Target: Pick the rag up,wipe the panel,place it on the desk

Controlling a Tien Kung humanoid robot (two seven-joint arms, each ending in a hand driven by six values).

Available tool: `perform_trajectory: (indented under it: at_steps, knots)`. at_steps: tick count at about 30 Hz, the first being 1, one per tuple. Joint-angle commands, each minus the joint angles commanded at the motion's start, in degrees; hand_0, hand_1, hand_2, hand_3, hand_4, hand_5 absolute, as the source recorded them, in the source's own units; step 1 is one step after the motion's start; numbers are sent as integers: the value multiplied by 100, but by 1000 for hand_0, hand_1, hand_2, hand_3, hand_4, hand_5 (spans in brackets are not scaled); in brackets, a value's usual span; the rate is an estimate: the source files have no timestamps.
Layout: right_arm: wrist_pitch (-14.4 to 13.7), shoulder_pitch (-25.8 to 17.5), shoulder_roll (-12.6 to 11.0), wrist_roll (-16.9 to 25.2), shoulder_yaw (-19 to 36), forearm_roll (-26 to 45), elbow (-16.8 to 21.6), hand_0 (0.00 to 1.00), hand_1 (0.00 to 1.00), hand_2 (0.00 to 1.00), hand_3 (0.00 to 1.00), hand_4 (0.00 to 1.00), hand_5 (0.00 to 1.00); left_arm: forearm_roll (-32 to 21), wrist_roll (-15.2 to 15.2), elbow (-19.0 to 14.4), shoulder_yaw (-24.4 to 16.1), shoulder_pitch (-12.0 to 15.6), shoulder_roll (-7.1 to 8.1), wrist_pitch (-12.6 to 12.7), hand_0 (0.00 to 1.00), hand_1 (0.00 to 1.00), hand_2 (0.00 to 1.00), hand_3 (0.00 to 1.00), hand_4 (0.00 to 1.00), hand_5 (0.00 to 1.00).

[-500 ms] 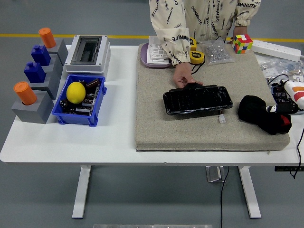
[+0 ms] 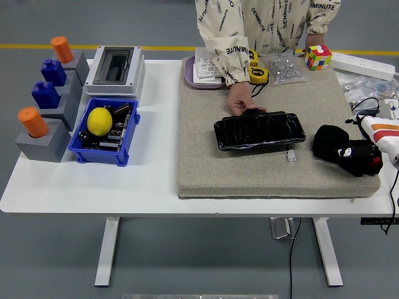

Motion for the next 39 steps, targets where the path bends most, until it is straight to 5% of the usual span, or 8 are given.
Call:
perform_trajectory:
  at_steps: [39]
  knots:
    - [-288,23,306,330,88,32,-365,773,716,782,795,998,587,-57,2,0,40,-56,-49,4,651,696,744,567,599,477]
